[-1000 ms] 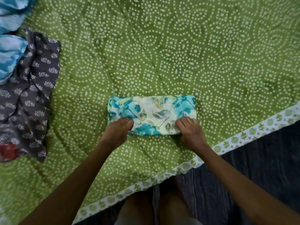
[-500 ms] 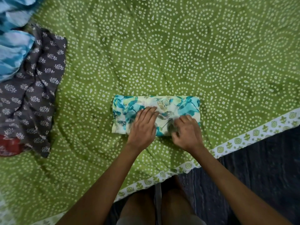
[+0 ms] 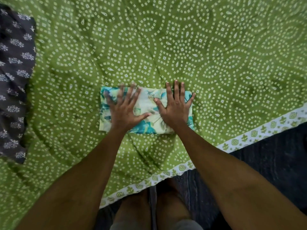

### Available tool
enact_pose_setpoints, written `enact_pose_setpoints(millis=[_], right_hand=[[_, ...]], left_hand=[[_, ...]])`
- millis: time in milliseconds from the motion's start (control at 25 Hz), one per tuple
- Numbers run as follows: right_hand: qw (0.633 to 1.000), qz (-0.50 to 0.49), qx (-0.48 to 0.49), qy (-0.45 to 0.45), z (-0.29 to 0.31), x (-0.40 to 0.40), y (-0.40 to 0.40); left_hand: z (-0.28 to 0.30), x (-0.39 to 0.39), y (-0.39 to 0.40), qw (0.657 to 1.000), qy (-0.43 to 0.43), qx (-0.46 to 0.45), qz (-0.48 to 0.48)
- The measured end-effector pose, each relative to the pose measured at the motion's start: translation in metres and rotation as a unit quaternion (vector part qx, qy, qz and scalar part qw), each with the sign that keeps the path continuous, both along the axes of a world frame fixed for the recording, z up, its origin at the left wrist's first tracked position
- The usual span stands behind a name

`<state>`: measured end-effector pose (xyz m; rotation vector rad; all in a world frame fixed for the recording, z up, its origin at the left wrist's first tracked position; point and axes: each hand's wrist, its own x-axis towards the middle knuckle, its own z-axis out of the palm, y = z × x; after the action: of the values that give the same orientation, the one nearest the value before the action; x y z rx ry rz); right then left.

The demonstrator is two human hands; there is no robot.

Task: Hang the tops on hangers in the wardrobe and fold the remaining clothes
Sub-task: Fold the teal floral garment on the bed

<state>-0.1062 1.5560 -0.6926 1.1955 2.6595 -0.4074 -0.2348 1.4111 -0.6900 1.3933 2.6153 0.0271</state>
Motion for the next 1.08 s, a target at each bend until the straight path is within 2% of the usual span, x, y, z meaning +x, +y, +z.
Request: enact_pose_setpoints(millis=[80,120,480,520,600,680,720,800,840,880,920,1000,1080], right_hand=[[0.999,0.034,-0.010,0.007,-0.005,0.006,0.013],[0.999,0.042,-0.006,0.015,-0.008,0.008,0.017],[0.997,0.057,0.032,0.044,-0.026,0.009,0.018],[0.998,0.022,0.031,0.040,-0.020,0.009,0.017],[0.984,-0.175,0.010,0.036,-0.001,0.009,0.007],[0.923,-0.381,-0.044,0.016,0.026,0.002,-0.011],[0.898,-0.432,-0.079,0.014,0.035,0.001,-0.020],[0.836,-0.503,-0.205,0.080,0.051,0.006,-0.021],[0.782,-0.524,-0.310,0.133,0.053,0.013,-0.011],[0.732,-0.519,-0.415,0.148,0.062,0.021,-0.001],[0.705,-0.507,-0.475,0.144,0.063,0.034,0.008],[0.701,-0.483,-0.506,0.136,0.085,0.057,0.019],[0.690,-0.480,-0.514,0.171,0.139,0.078,0.018]], left_hand=[[-0.001,-0.017,-0.017,0.995,-0.010,-0.010,0.094],[-0.002,-0.025,-0.026,0.994,-0.023,-0.016,0.109],[-0.016,-0.039,-0.039,0.996,-0.039,-0.029,0.076],[-0.013,-0.039,-0.040,0.994,-0.050,-0.023,0.092],[0.001,-0.023,-0.039,0.977,-0.094,-0.004,0.192],[0.023,0.012,-0.031,0.928,-0.155,0.011,0.338],[0.032,0.028,-0.026,0.890,-0.205,0.019,0.406],[0.052,0.041,-0.013,0.796,-0.318,0.087,0.508],[0.064,0.038,-0.007,0.734,-0.385,0.134,0.544],[0.069,0.028,-0.003,0.681,-0.440,0.158,0.563],[0.080,0.016,-0.001,0.652,-0.488,0.150,0.562],[0.107,-0.001,0.000,0.623,-0.564,0.106,0.532],[0.149,-0.004,0.005,0.602,-0.625,0.106,0.485]])
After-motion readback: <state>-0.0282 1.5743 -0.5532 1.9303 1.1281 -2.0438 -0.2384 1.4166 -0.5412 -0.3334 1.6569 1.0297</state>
